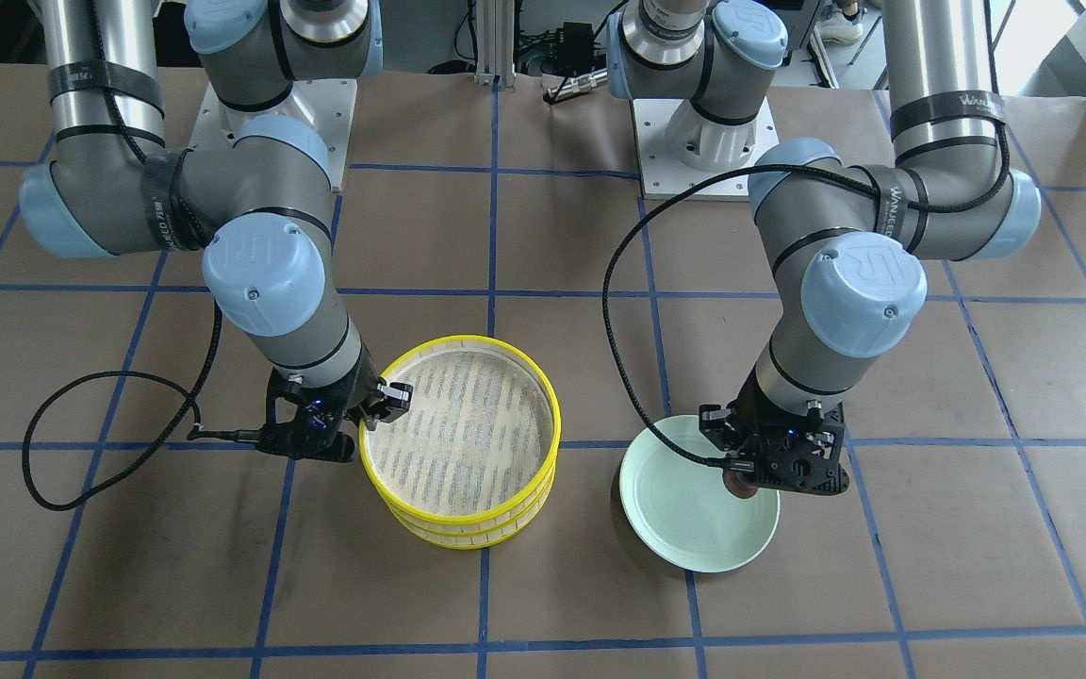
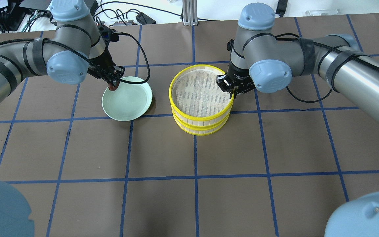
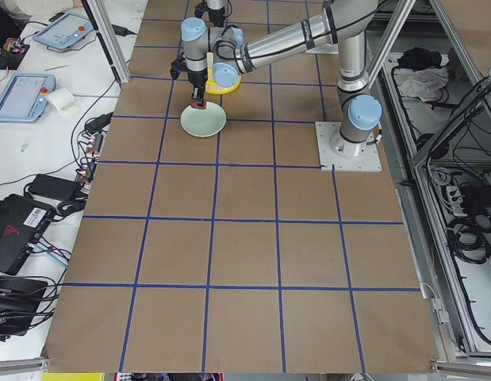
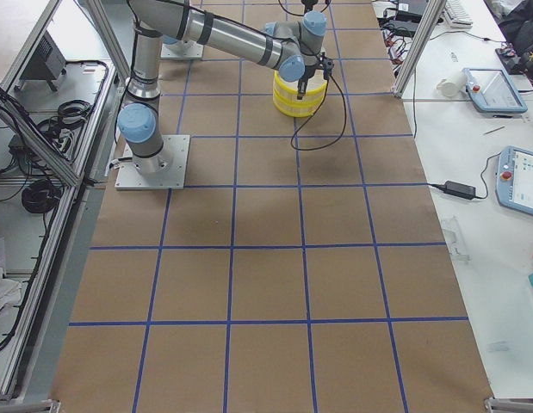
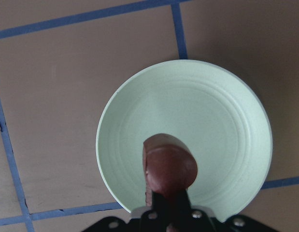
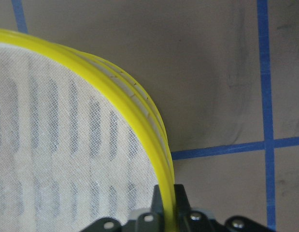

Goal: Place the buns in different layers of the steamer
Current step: 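Lift the dark red bun over the steamer while the right gripper releases and withdraws, then lower the dark red bun into the top tier and open the left gripper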

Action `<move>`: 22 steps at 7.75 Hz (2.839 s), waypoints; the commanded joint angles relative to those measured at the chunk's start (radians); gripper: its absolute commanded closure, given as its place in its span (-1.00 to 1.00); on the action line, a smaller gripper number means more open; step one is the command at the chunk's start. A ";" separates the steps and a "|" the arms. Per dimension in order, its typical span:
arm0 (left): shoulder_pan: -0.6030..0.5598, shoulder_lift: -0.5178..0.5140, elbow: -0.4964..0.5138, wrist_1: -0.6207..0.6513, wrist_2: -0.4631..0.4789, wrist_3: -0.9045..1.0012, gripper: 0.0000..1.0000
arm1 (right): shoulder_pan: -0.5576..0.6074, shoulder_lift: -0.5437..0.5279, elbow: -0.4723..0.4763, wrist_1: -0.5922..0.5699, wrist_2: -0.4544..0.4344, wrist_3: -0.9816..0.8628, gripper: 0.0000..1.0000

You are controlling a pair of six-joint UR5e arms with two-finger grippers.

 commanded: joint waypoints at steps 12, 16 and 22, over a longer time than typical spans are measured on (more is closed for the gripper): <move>-0.059 0.038 0.022 0.003 -0.005 -0.065 1.00 | -0.104 -0.188 -0.160 0.335 -0.010 -0.124 -0.50; -0.296 0.055 0.078 0.046 -0.072 -0.372 1.00 | -0.192 -0.322 -0.170 0.474 -0.076 -0.281 -0.65; -0.349 0.012 0.058 0.072 -0.192 -0.442 0.80 | -0.187 -0.321 -0.160 0.469 -0.076 -0.273 -0.66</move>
